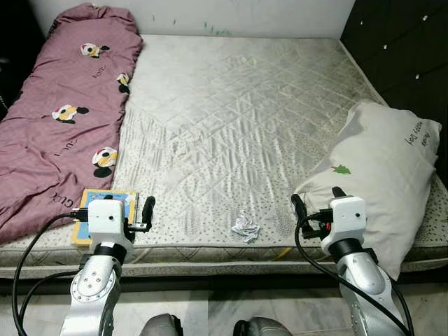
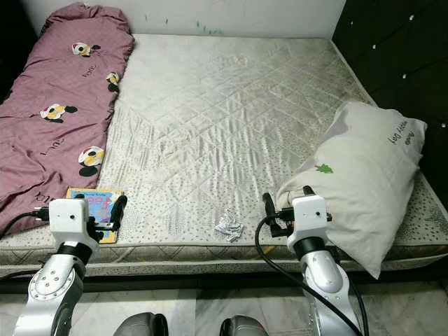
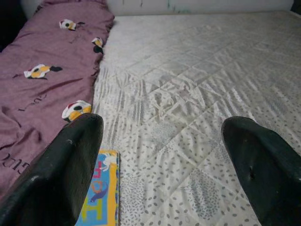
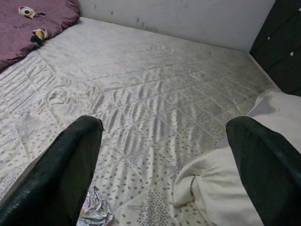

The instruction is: Clean up the room

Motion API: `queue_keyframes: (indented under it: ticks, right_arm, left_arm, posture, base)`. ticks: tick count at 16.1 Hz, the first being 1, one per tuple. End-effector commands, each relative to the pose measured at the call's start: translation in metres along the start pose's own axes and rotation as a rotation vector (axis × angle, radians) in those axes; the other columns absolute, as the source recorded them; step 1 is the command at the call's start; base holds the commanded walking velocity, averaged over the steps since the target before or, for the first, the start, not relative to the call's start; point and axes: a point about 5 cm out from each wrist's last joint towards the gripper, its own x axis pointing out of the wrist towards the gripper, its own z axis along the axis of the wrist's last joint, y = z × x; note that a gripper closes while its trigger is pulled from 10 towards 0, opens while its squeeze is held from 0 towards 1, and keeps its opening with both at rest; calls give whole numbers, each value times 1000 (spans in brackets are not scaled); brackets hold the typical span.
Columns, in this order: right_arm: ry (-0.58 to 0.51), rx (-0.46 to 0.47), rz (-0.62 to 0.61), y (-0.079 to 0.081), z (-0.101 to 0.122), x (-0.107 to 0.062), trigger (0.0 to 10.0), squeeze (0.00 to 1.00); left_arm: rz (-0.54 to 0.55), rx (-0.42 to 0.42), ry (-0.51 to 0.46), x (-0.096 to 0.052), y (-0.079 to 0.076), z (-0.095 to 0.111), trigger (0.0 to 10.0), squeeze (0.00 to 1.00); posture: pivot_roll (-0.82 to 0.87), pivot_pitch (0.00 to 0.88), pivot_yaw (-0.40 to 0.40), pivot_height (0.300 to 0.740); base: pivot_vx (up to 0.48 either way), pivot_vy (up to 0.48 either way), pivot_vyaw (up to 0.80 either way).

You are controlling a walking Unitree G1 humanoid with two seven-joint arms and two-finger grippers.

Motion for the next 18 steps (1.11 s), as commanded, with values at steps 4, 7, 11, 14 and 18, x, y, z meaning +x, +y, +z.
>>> queue_keyframes:
  ticks: [4, 7, 11, 14, 18]
  right_arm:
    - [-12, -7, -3, -2, 0, 0, 10000, 0]
    - [-16, -13, -3, -2, 0, 0, 10000, 0]
    - [-19, -19, -2, -2, 0, 0, 10000, 0]
    - [-23, -21, -2, -2, 1, 1, 10000, 0]
    - [-24, -21, -2, -2, 2, 1, 10000, 0]
  left_arm:
    - [-37, 4, -12, 1, -2, 0, 10000, 0]
    - [-40, 1, -15, 0, -2, -1, 10000, 0]
    - [-48, 2, -15, 1, -3, -1, 10000, 0]
    - [-53, 0, -16, 1, -3, -1, 10000, 0]
    - [-62, -3, -17, 1, -4, 0, 10000, 0]
  posture:
    - [-33, 73, -41, 740]
    - [-33, 73, -41, 740]
    - [-33, 70, -43, 740]
    - [-35, 84, -41, 740]
    - [-35, 85, -40, 740]
  base:
    - [0, 0, 0]
    - [0, 0, 0]
    - [0, 0, 0]
    - [0, 0, 0]
    - [0, 0, 0]
